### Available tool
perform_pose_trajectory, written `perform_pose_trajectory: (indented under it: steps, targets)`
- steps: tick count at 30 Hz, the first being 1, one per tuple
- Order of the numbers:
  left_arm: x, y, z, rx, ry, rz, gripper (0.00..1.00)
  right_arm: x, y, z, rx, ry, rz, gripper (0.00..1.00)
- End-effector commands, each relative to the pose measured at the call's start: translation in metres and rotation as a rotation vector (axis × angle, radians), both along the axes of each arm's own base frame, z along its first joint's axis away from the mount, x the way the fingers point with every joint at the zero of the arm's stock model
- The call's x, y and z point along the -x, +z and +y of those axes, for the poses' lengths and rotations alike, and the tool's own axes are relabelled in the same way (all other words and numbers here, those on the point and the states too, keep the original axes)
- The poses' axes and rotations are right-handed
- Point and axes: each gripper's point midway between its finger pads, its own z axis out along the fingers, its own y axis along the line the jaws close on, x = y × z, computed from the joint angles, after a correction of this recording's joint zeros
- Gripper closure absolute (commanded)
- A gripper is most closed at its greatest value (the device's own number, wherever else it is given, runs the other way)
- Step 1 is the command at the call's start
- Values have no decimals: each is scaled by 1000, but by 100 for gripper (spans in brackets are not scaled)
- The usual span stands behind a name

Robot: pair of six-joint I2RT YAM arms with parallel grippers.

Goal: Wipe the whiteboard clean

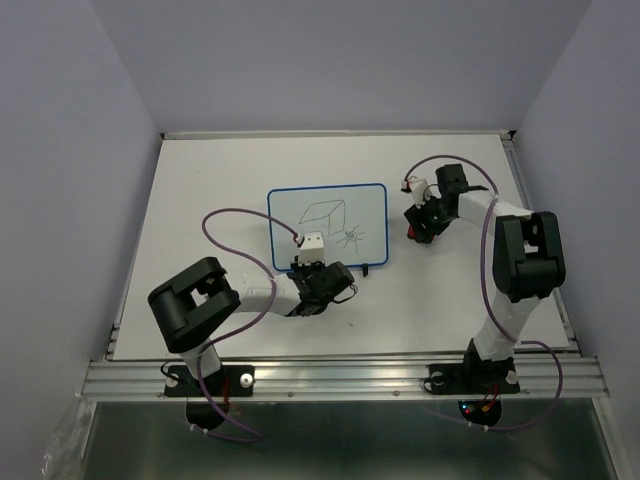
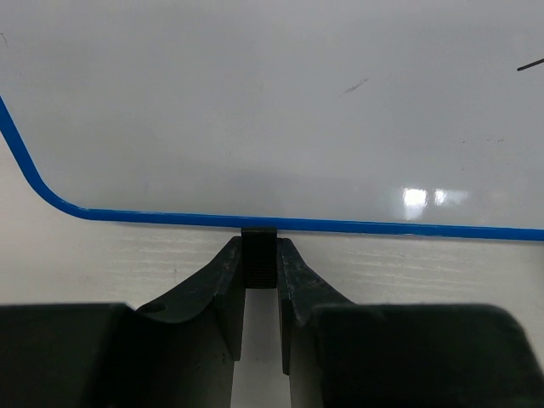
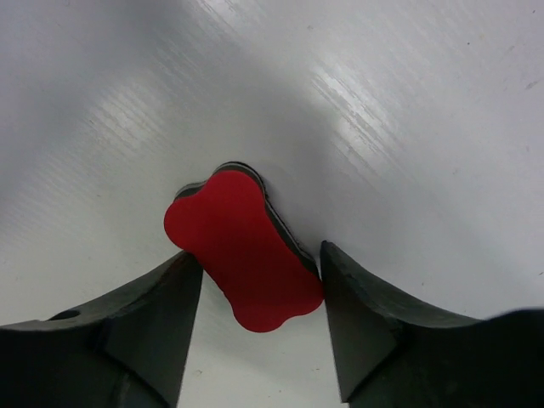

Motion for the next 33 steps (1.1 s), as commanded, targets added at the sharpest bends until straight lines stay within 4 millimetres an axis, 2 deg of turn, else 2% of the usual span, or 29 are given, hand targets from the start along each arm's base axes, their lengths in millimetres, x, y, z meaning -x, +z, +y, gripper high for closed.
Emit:
perform_pose_trajectory:
  steps: [1,2,7,8,10,11,16,17,18,19,20,25,26,29,30,33]
  targets:
    - [-8,4,13,-81,26,-39,96,-7,3,5,-24,24,4,48]
    - [-8,3,13,-88,20,-37,96,-7,2,6,-29,28,5,59]
    - [-10,2,9,-75,8,-40,96,-5,2,6,-33,22,11,74]
    - [-10,2,7,-65,3,-39,96,-4,4,8,-41,25,12,83]
    - [-10,1,6,-63,-4,-37,96,-7,13,10,-55,25,-11,88]
    - [-10,1,5,-60,-7,-40,96,-11,20,11,-62,5,-26,94]
    - [-10,0,1,-49,-18,-33,96,-44,77,-5,-54,-215,-208,98]
    - [-10,1,1,-46,-19,-34,96,-50,102,-5,-76,-239,-283,98]
    - [-10,-1,0,-46,-20,-31,96,-50,113,-2,-112,-275,-299,99]
    - [-9,-2,0,-43,-23,-26,96,-47,124,11,-136,-262,-317,99]
    - [-9,-3,-1,-42,-24,-25,96,-44,149,19,-173,-263,-378,99]
    - [-9,-6,-8,-14,-30,-15,96,-20,185,66,-192,-204,-499,99]
    - [-10,-6,-9,-8,-34,-17,96,-13,185,89,-211,-174,-488,99]
    - [-12,-5,-13,-3,-44,-22,96,-6,183,125,-206,-118,-488,99]
    - [-12,-5,-13,-6,-43,-23,96,1,180,146,-191,-79,-495,99]
    - [-12,-5,-14,1,-44,-29,96,-2,172,167,-183,-81,-486,99]
